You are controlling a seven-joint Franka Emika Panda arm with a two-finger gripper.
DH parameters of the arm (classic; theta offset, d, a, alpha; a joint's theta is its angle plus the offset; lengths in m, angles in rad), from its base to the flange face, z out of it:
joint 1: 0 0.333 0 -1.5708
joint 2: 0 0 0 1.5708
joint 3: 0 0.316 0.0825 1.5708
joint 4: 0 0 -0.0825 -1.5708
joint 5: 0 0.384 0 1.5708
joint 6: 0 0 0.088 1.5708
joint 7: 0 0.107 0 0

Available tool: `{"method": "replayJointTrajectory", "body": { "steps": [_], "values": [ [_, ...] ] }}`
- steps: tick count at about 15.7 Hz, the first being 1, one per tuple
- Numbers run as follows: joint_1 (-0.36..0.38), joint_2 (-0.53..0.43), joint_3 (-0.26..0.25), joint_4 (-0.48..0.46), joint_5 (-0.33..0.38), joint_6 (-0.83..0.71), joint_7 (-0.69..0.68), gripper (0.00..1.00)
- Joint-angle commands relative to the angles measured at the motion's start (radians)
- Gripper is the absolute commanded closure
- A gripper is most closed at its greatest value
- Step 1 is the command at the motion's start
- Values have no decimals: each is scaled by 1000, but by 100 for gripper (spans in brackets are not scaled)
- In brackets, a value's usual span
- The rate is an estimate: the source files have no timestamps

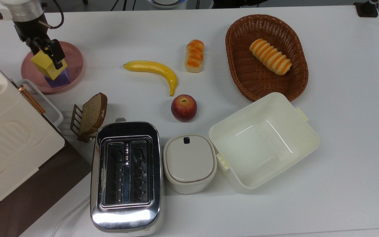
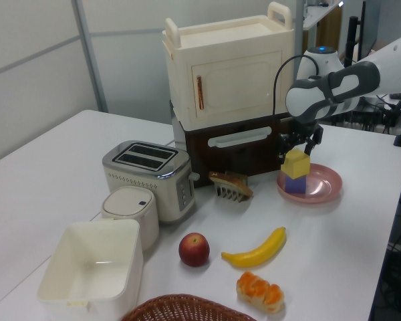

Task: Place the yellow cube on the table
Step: 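Close the gripper on the yellow cube and lift it off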

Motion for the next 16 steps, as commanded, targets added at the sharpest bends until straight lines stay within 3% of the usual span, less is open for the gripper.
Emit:
{"method": "replayJointTrajectory", "body": {
  "steps": [1, 14, 16],
  "values": [
    [3, -5, 0, -15, -22, 28, -14, 0],
    [3, -5, 0, -15, -32, 28, -23, 0],
    [2, -5, 0, -17, -32, 28, -31, 16]
  ]
}}
